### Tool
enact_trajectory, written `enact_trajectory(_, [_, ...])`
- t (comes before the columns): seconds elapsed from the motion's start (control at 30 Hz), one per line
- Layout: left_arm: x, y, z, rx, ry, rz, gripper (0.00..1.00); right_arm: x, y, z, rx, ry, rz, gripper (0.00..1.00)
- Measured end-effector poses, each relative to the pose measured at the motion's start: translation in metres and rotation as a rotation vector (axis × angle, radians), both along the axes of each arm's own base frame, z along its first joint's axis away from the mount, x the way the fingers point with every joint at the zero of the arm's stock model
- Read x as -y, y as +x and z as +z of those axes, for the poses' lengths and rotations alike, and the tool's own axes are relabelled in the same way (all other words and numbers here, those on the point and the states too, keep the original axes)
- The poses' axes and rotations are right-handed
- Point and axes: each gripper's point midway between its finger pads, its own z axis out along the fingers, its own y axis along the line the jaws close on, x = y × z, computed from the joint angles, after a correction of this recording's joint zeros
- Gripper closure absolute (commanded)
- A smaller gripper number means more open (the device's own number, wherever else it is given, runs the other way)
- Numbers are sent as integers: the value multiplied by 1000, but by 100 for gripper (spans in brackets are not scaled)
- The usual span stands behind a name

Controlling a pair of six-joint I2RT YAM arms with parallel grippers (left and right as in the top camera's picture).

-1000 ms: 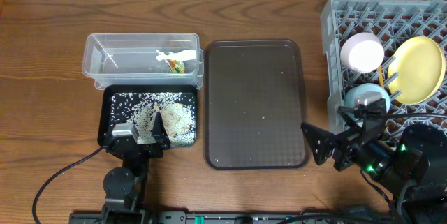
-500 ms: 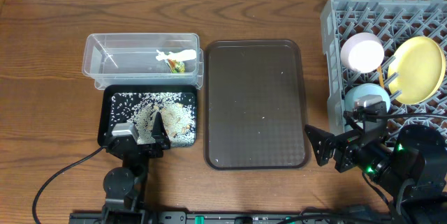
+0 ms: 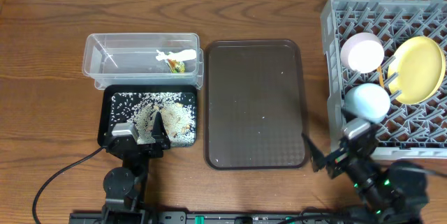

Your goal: Sort waste into correct bins and load items into the dishwasher rack

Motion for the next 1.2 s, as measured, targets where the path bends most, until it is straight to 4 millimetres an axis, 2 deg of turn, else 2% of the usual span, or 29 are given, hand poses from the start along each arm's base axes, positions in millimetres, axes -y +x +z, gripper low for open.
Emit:
enact_trajectory(0.13, [0,0,0,0,0,0,10,2,-5,-35,7,-10,-1,1])
enact_trajectory(0.23, [0,0,0,0,0,0,10,3,-4,-53,15,-14,-10,1])
enact_trajectory(0.43, [0,0,0,0,0,0,10,1,13,-83,51,-13,-17,1])
enact_trajectory(0.77, [0,0,0,0,0,0,10,0,24,-57,233,16,-23,1])
enact_trajectory(0.93, [0,0,0,0,0,0,10,0,25,-65,225,14,-26,1])
enact_trajectory(1.2, [0,0,0,0,0,0,10,0,25,-64,226,14,-26,1])
